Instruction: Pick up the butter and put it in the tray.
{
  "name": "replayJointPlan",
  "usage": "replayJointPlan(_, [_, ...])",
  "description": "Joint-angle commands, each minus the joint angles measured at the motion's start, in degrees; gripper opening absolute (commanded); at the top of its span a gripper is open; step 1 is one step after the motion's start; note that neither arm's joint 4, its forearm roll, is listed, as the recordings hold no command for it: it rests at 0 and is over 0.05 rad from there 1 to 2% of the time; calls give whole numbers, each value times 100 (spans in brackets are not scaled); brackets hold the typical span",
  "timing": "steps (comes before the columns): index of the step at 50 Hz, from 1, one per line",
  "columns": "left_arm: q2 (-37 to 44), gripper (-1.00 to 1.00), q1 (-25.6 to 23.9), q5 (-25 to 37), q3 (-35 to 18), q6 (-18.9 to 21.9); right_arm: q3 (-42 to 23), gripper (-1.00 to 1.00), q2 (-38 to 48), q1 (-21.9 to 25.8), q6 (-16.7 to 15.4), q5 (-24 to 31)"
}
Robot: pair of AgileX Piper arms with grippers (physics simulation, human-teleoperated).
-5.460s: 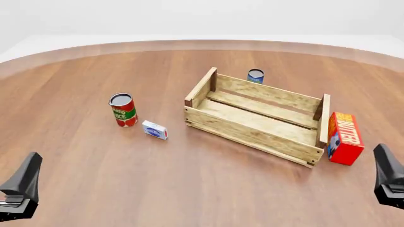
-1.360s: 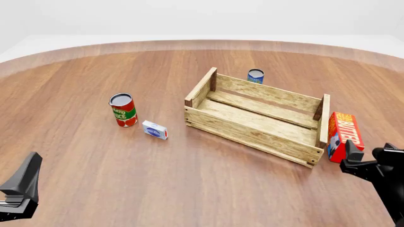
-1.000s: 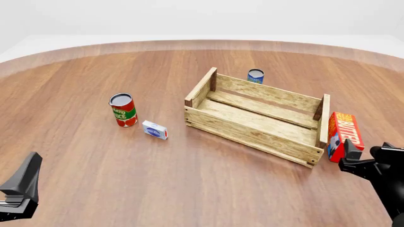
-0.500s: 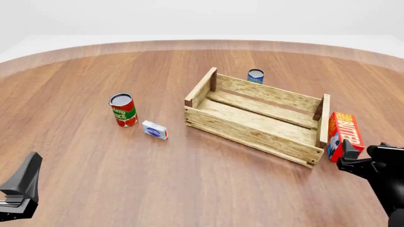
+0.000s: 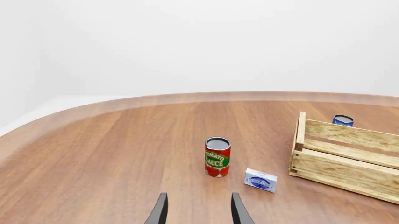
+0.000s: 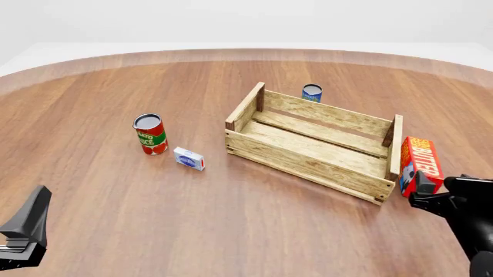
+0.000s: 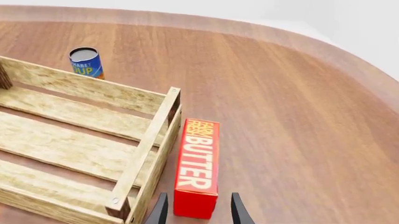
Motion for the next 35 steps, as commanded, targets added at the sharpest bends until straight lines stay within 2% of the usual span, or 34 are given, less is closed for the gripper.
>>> replayJointPlan(1, [0,100,0,0,0,0,-58,100,131,13,-10,-28])
replayJointPlan(35, [0,100,0,0,0,0,-289,100,562,22,-61,-43])
